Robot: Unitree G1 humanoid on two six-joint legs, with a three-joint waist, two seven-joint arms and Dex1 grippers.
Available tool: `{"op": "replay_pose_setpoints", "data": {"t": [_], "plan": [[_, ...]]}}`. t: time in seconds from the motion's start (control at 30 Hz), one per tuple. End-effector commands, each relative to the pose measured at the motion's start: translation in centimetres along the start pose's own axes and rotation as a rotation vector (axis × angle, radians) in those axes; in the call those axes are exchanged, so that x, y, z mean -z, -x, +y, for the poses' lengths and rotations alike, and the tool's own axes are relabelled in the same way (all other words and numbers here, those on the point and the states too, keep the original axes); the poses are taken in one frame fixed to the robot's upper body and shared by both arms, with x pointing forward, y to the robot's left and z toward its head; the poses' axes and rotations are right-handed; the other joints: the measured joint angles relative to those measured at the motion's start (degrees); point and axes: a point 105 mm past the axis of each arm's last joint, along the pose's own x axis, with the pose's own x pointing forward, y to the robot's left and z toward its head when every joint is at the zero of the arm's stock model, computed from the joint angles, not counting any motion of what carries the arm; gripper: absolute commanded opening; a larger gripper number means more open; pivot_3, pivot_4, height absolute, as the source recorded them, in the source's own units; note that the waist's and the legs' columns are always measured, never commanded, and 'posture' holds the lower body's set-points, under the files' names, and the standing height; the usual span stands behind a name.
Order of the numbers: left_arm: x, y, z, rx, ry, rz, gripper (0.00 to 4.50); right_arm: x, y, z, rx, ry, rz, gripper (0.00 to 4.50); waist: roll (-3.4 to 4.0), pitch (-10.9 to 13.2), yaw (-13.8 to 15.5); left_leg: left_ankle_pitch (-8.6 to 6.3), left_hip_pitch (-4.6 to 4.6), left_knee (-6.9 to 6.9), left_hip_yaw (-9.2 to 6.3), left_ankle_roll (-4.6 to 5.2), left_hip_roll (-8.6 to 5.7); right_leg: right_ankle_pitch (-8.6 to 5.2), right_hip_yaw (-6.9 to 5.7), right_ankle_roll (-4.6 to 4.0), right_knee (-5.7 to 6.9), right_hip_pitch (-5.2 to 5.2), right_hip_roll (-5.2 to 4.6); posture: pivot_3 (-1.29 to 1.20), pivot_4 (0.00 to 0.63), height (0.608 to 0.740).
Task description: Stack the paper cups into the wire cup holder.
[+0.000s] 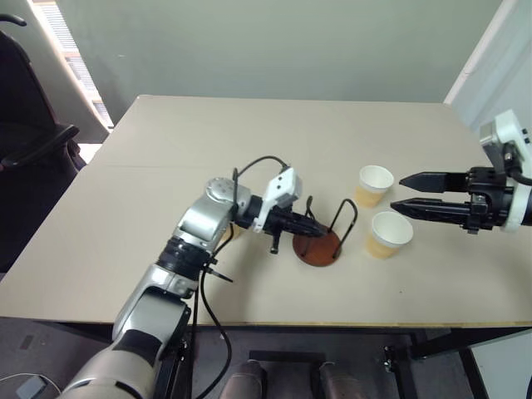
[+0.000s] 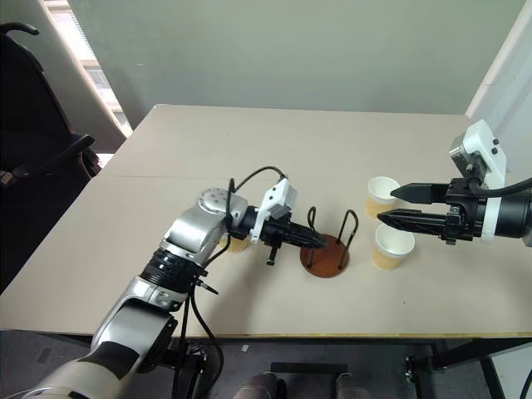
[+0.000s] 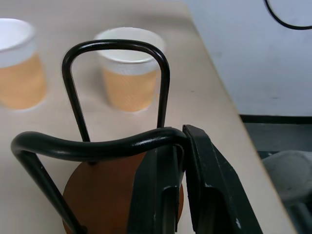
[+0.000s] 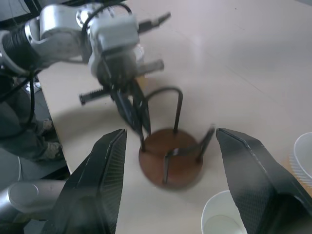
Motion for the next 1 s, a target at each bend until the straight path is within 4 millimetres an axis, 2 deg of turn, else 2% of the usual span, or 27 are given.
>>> {"op": "replay_pose_setpoints", "data": {"t": [0.03,0.1,0.13,0.17,0.33,0.5,0.53,0.67,0.83,1.0], "plan": [[-0.3,-0.4,0.0,-0.008,-0.046,0.011,0.05,-1.1,0.3,0.3,0.019,0.052,-0.025,3.03,0.01,0.00,0.00,0.00,0.03,0.00,0.01,0.01,0.00,0.00,0.01,0.01,0.00,0.02,0.00,0.00,0.150,0.740],[0.6,-0.4,-0.3,0.005,-0.042,0.054,0.05,-1.0,0.2,0.4,0.018,0.054,-0.019,3.03,0.01,-0.01,0.00,-0.01,0.05,0.00,0.01,0.02,0.00,-0.01,0.01,0.04,0.00,0.05,0.00,0.00,0.150,0.740],[0.9,-0.4,-0.5,0.010,-0.043,0.068,0.64,-0.9,0.1,0.4,0.017,0.057,-0.015,3.03,0.02,-0.01,-0.01,-0.02,0.07,0.00,0.01,0.04,0.00,-0.03,0.01,0.06,0.00,0.07,0.00,0.00,0.150,0.740],[1.3,-0.2,-0.7,0.019,-0.049,0.090,0.87,-0.8,0.0,0.4,0.014,0.063,-0.006,3.03,0.03,-0.02,-0.02,-0.03,0.11,0.00,0.01,0.06,0.00,-0.04,0.02,0.08,-0.01,0.11,0.00,0.00,0.150,0.740],[2.2,1.6,-0.7,-0.011,-0.104,0.163,2.65,-0.6,-0.7,-0.3,0.012,0.088,0.010,3.03,0.03,-0.02,-0.11,-0.05,0.12,0.00,0.03,0.09,0.00,-0.07,0.03,0.11,-0.01,0.11,0.01,0.00,0.150,0.740],[2.4,3.4,-0.1,-0.081,-0.190,0.212,4.33,-0.5,-2.2,-3.3,0.057,0.113,0.025,3.03,0.03,-0.02,-0.23,-0.13,0.15,0.02,0.02,0.21,0.00,-0.06,0.06,0.09,-0.01,0.13,-0.01,0.00,0.150,0.740],[2.0,3.7,0.0,-0.094,-0.196,0.200,4.46,-0.6,-2.4,-3.7,0.058,0.122,0.024,3.03,0.04,-0.02,-0.20,-0.14,0.16,0.03,0.02,0.23,-0.01,-0.04,0.06,0.09,-0.01,0.13,-0.01,0.00,0.150,0.740],[-0.4,5.4,0.7,-0.172,-0.226,0.135,4.46,-1.4,-3.6,-6.0,0.057,0.160,0.030,3.03,0.04,-0.02,-0.33,-0.15,0.14,0.01,0.02,0.25,0.00,0.08,0.04,0.00,0.02,0.04,-0.01,0.00,0.150,0.740],[-2.6,6.5,0.7,-0.227,-0.201,0.046,4.50,-1.1,-5.0,-8.6,0.084,0.223,0.084,4.46,0.06,-0.03,-0.33,-0.14,0.12,-0.04,-0.04,0.26,0.03,0.15,-0.02,-0.06,0.01,0.02,-0.01,0.00,0.150,0.740],[-4.1,8.5,-0.3,-0.221,-0.144,-0.024,4.50,0.1,-6.7,-9.7,0.052,0.337,0.206,4.46,0.06,-0.03,-0.50,-0.13,0.09,-0.09,-0.04,0.22,0.05,0.10,-0.02,-0.15,0.03,-0.09,-0.01,0.00,0.150,0.740]]}}
